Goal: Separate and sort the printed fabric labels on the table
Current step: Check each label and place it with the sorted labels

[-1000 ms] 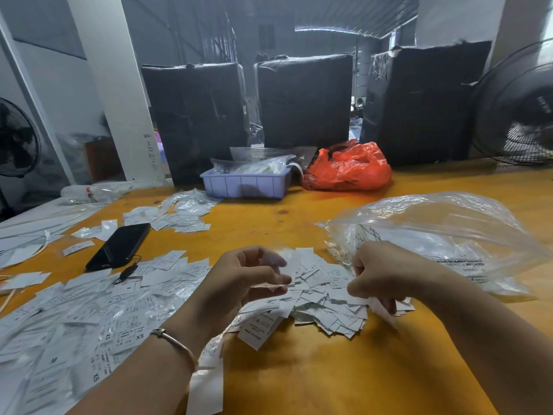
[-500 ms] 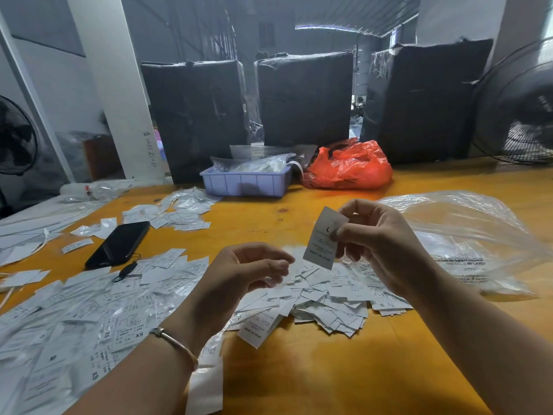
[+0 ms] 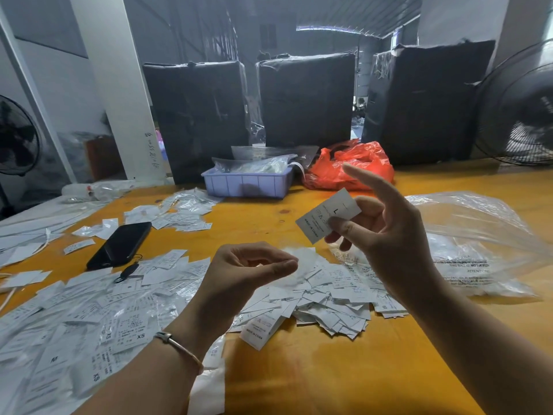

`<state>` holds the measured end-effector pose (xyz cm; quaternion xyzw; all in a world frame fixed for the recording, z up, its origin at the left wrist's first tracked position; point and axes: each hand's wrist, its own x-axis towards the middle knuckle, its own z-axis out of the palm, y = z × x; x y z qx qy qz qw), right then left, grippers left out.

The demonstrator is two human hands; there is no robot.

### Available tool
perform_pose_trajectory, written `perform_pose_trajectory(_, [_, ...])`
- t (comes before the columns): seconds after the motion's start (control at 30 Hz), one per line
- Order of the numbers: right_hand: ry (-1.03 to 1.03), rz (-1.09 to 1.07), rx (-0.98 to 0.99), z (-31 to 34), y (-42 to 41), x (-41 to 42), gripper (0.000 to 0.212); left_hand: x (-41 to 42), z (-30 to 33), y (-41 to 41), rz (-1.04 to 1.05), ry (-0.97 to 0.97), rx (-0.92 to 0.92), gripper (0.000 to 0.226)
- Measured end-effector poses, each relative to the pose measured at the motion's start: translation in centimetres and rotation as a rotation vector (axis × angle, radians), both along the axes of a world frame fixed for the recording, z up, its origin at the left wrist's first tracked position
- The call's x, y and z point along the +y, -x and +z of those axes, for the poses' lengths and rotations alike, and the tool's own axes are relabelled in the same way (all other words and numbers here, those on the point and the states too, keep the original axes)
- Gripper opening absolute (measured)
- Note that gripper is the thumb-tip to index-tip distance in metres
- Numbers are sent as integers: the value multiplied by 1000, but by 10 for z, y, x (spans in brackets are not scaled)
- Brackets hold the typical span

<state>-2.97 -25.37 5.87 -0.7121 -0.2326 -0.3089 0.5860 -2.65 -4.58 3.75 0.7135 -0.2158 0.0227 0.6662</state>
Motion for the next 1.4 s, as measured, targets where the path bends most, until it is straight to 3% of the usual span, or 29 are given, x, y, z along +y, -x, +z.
perform_pose_trajectory(0.1, [120, -77, -79, 3, 3, 4, 41, -1, 1, 2, 27, -9, -35, 16])
perform_pose_trajectory(0.2, [132, -41, -6, -1, 5, 8, 27, -1, 2, 2, 56, -20, -60, 20])
perform_pose_trajectory(0.3, [83, -31, 4, 0, 8, 10, 36, -1, 2, 2, 55, -17, -66, 21])
perform_pose_trajectory(0.43, [57, -29, -124, 9, 13, 5, 57, -2, 3, 4, 34, -39, -70, 20])
perform_pose_trajectory(0.77, [215, -73, -196, 7, 18, 10, 46, -2, 4, 4, 22, -21, -12, 24])
perform_pose_trajectory(1.4, [279, -86, -151, 4, 15, 11, 38, -1, 0, -2, -41, 53, 38, 18])
